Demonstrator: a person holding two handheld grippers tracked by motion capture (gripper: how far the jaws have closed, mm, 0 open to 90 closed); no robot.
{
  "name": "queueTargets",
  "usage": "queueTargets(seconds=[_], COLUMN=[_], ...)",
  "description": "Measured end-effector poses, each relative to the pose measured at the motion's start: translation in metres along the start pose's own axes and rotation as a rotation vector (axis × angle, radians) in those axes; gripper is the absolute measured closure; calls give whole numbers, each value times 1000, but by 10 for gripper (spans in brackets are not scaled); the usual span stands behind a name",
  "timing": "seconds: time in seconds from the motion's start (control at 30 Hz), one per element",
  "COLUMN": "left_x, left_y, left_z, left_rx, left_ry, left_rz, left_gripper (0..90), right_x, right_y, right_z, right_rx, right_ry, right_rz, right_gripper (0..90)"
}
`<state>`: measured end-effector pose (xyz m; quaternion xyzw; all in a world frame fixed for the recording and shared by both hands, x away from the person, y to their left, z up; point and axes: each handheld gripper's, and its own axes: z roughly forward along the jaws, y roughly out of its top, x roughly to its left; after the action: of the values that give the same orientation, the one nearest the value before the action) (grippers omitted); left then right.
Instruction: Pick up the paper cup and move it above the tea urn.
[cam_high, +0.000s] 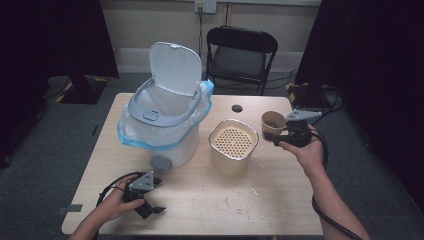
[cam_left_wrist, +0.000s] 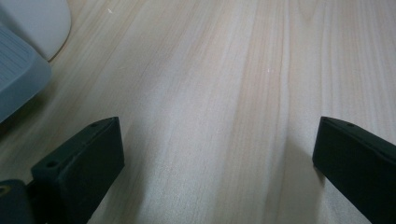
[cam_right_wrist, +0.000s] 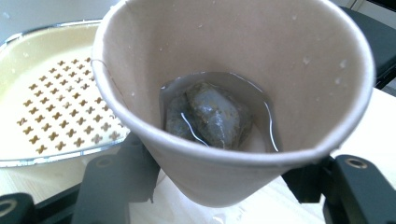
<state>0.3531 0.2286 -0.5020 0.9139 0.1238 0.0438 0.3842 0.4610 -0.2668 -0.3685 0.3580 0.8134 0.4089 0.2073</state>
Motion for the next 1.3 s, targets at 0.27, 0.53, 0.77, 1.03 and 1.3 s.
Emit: queueTargets(seconds=[0.27, 0.53, 0.77, 1.03, 1.3], left_x=[0, 0, 0, 0, 0], left_y=[0, 0, 0, 0, 0], left_z=[0, 0, 1, 1, 1], left_rx=[1, 0, -8, -12, -15], left_ry=[0, 0, -4, -3, -3], left_rz=[1, 0, -4, -5, -2], left_gripper=[14, 14, 12, 12, 12], right_x=[-1, 1, 6, 4, 2], right_y=[15, 29, 36, 41, 44], right_z=[3, 9, 14, 14, 13], right_rx=[-5, -6, 3, 1, 0], right_ry=[6, 10, 9, -8, -16], right_rz=[1, -15, -39, -55, -55], right_gripper=[388, 388, 388, 388, 390])
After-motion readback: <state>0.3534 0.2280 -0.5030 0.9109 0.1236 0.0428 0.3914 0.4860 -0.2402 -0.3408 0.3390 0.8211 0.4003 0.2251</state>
